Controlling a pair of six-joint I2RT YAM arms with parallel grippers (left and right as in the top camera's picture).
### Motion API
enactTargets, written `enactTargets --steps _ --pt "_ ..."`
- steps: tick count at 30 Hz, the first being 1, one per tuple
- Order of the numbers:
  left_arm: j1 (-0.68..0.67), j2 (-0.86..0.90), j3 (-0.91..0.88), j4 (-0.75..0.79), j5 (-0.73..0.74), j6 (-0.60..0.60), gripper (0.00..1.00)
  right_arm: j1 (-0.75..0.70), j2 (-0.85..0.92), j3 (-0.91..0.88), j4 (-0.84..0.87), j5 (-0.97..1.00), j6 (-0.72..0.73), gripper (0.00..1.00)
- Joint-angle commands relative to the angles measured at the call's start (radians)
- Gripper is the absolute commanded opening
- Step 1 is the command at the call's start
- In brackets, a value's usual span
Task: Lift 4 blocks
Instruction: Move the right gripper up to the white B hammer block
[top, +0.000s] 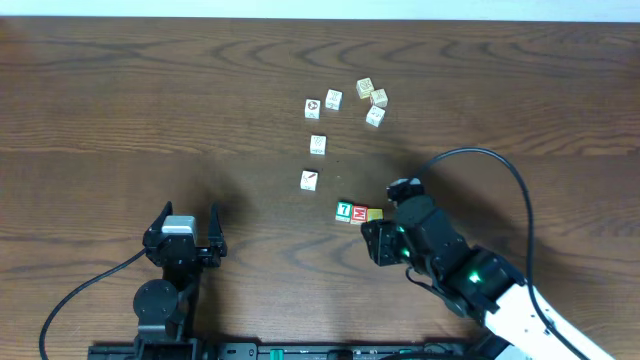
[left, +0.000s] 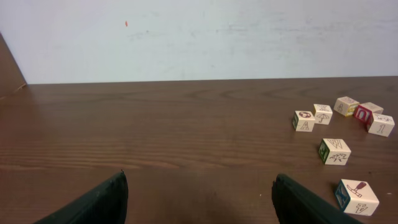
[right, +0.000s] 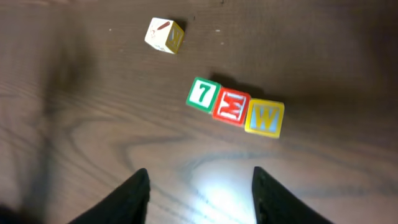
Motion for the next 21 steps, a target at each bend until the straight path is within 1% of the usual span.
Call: enactTargets --steps 1,3,9,13,21 --pt "0.006 -0.004 -0.014 -0.039 0.003 -0.005 0.74 0.012 0.083 0.059 0.037 0.026 -0.042 0.56" --pt "0.006 -0.004 -0.014 -0.039 0.002 -0.005 0.75 0.011 0.169 0.115 0.067 0.039 -0.057 0.61" --pt "0.006 -0.004 -0.014 -0.039 0.002 -0.005 0.74 0.011 0.336 0.262 0.087 0.05 -0.095 0.65" --pt "0.006 -0.004 -0.014 -0.039 0.003 -0.005 0.74 0.011 0.473 0.383 0.087 0.056 -0.11 0.7" --pt "0.006 -0.004 -0.014 -0.039 0.003 -0.005 0.74 0.01 0.686 0.578 0.091 0.093 -0.057 0.7"
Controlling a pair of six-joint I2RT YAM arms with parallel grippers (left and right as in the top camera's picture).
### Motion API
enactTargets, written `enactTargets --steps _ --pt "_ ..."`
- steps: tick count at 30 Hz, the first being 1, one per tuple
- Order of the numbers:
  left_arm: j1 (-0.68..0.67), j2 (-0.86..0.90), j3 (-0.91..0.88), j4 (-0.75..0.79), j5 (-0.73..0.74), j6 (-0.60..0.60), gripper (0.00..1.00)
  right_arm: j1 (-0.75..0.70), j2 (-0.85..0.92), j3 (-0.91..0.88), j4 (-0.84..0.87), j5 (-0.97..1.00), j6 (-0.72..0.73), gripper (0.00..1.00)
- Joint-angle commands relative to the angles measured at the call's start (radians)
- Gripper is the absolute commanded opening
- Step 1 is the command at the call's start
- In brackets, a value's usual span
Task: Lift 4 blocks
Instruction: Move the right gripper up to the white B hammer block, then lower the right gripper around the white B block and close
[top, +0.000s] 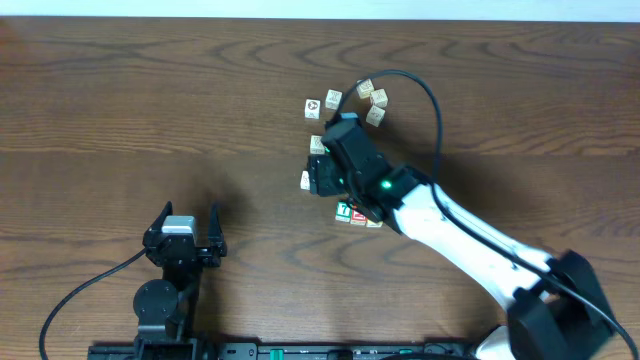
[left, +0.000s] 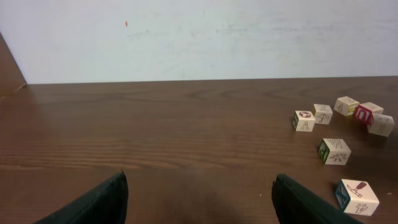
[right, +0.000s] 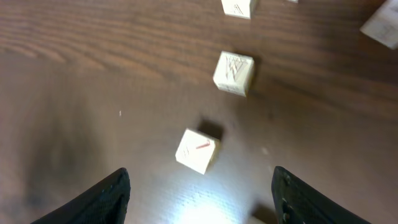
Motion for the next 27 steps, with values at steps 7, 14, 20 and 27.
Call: enactTargets --steps 7,14,20,27 --pt "0.006 -0.005 -0.014 -0.039 0.002 -0.005 0.74 0.012 0.198 0.168 -0.005 0.045 0.13 0.68" --pt "0.006 -0.005 -0.014 -0.039 0.002 -0.005 0.74 0.013 0.259 0.17 0.011 0.061 0.241 0.66" --pt "0.006 -0.005 -0.014 -0.039 0.002 -0.005 0.75 0.026 0.285 0.17 0.018 0.062 0.246 0.65" --pt "0.006 -0.005 -0.014 -0.039 0.002 -0.005 0.75 0.041 0.319 0.17 0.008 0.062 0.282 0.62"
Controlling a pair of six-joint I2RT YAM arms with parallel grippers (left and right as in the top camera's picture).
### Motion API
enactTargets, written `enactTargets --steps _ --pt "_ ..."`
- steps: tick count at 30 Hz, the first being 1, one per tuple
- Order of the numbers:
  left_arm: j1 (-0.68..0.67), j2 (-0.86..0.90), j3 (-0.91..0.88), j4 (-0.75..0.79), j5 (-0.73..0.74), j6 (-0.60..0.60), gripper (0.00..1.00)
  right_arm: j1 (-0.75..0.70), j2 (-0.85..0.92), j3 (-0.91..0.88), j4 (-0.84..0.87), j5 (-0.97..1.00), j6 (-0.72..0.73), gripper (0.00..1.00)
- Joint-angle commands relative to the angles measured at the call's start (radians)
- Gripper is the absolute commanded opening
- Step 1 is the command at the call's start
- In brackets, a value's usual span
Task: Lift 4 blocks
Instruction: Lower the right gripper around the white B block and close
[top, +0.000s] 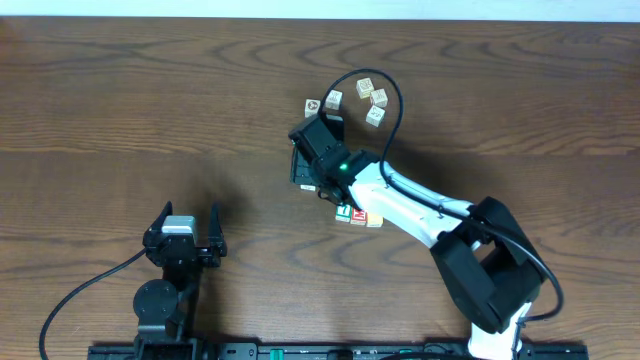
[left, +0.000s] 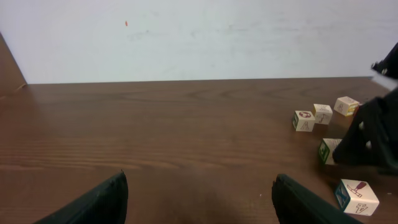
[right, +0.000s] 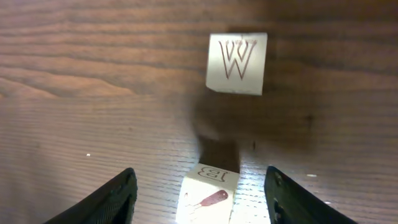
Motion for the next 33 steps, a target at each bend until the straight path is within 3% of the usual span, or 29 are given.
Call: enactTargets --steps 1,28,33 --pt "0.006 -0.005 -0.014 -0.039 0.002 -0.005 0.74 0.018 0.031 0.019 -0.009 0.019 0.03 0.61" --pt "0.006 -0.005 -0.014 -0.039 0.003 -0.005 0.74 0.037 0.075 0.019 -0.046 0.054 -0.027 0.49" --pt "0.006 -0.005 -0.014 -0.039 0.002 -0.005 0.74 0.038 0.075 0.019 -0.043 0.054 -0.066 0.39"
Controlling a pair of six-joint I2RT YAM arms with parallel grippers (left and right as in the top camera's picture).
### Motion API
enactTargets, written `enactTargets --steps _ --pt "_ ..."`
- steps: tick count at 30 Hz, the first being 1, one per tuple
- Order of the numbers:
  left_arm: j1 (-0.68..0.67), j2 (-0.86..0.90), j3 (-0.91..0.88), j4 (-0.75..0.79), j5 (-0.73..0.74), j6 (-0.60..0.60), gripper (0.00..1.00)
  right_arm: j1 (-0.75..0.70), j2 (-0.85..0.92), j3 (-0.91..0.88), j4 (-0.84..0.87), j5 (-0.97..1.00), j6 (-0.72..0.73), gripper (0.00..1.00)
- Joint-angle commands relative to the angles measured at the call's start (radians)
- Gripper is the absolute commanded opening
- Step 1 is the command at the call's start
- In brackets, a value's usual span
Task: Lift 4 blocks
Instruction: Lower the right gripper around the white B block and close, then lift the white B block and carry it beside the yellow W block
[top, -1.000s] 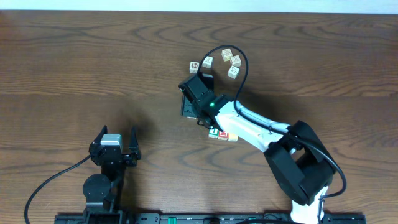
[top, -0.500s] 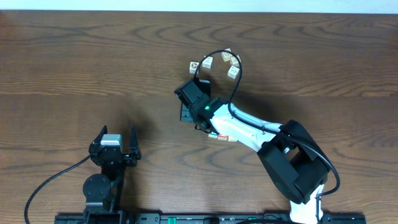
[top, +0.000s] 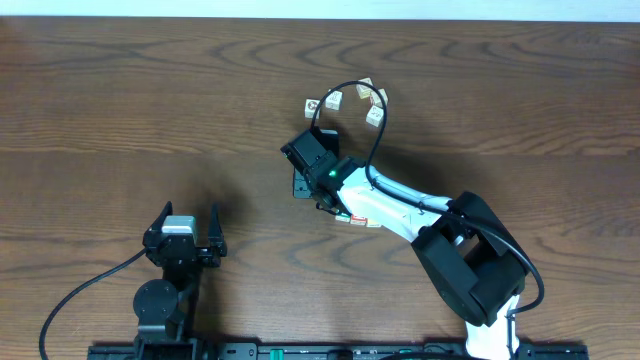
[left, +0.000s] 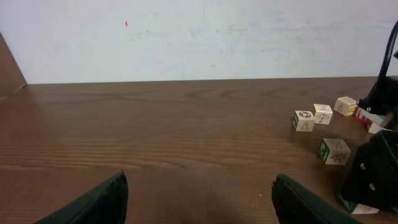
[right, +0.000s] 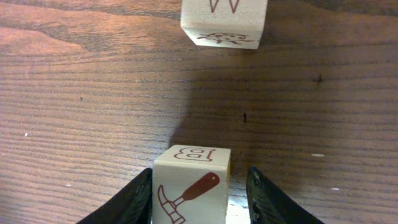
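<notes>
A cream block with a red hammer and the letter B (right: 190, 190) stands on the table between the fingers of my right gripper (right: 199, 182). The jaws are open around it: the left finger is against the block and a narrow gap shows at the right finger. In the overhead view the right gripper (top: 306, 172) covers that block. A cream W block (right: 224, 22) lies just beyond it. My left gripper (left: 199, 199) stays open and empty near the table's front left (top: 185, 240).
A row of three coloured blocks (top: 358, 217) lies partly under the right arm. Several more cream blocks sit in a cluster farther back (top: 334, 98). In the left wrist view the W block (left: 334, 151) shows left of the right gripper.
My right gripper has come down onto the hammer block, which now stands between its fingers, and the fingers stand closer together. The left arm has not moved.
My right gripper was open over the row of three coloured blocks near the front. Then it was farther back over the hammer and W blocks, then lower above the hammer block. Now its fingers flank that block on the table.
</notes>
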Motion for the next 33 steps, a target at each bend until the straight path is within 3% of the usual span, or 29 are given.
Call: enactTargets --steps 1,11,25,33 --pt "0.006 -0.005 -0.014 -0.039 0.003 -0.005 0.74 0.007 0.013 0.018 0.003 0.027 -0.064 0.38" --pt "0.006 -0.005 -0.014 -0.039 0.003 -0.005 0.74 0.008 0.013 0.018 -0.009 0.027 -0.123 0.23" --pt "0.006 -0.005 -0.014 -0.039 0.002 -0.005 0.74 -0.01 -0.095 0.018 -0.021 0.029 -0.254 0.25" --pt "0.006 -0.005 -0.014 -0.039 0.003 -0.005 0.74 -0.063 -0.221 0.018 -0.156 0.114 -0.253 0.24"
